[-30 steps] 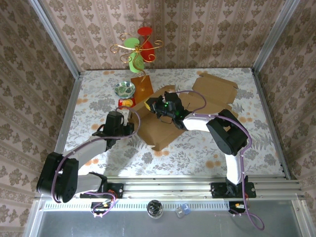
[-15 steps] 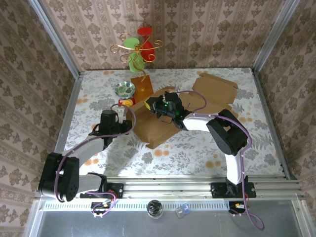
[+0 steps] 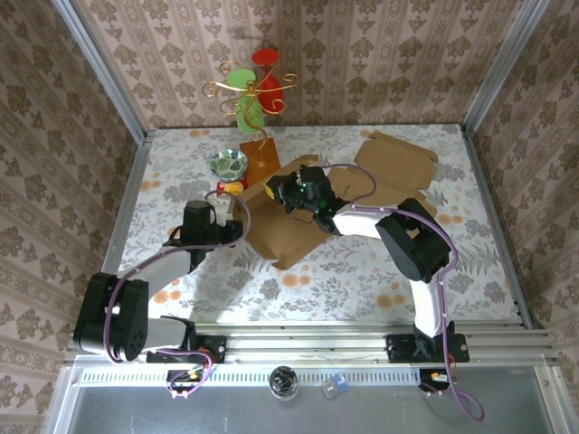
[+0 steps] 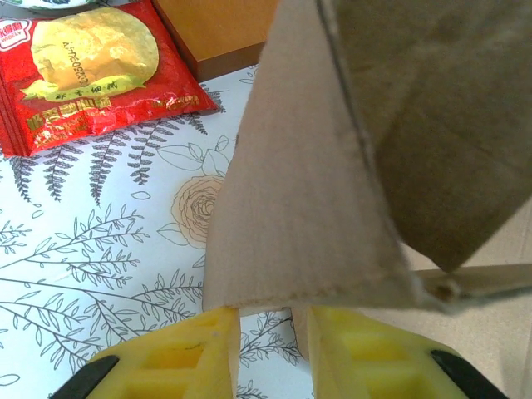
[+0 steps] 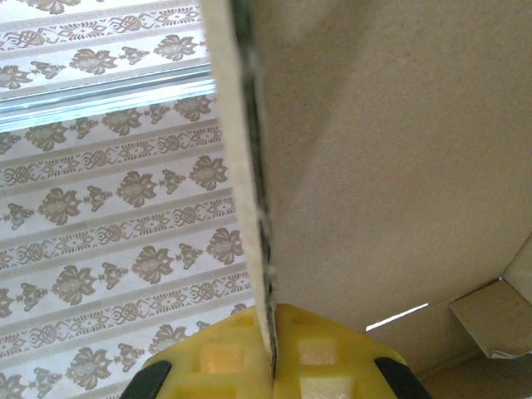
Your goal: Fold the paper box
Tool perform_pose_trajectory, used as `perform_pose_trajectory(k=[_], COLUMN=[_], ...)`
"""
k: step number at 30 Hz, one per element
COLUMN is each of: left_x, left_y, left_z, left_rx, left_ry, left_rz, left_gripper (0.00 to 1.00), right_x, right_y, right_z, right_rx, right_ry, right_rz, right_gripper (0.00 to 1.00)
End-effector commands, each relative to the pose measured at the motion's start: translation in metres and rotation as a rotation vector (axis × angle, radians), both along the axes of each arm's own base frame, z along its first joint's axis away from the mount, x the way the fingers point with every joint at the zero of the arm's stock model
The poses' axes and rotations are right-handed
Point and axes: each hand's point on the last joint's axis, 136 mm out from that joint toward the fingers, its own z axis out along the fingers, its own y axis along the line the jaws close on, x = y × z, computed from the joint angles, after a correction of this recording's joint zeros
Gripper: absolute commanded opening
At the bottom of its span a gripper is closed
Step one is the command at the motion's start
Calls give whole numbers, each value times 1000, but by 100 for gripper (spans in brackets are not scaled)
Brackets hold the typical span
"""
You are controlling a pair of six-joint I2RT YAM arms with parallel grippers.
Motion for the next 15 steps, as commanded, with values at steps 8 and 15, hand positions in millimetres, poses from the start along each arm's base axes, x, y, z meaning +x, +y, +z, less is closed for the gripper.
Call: perform_pose_trajectory(k=[8,15], left_x=[38,39], left_y=[-12,-28], left_z=[40,48], left_rx=[-50,-120], left_ry=[-163,-166], left_rz=[-49,-135], left_gripper=[22,19], right_x=[-24,-18], right_y=[23,26], right_z=[-39,-38], right_rx=[-49,-45], right_ry=[124,158], right_rz=[122,136], right_gripper=[0,0])
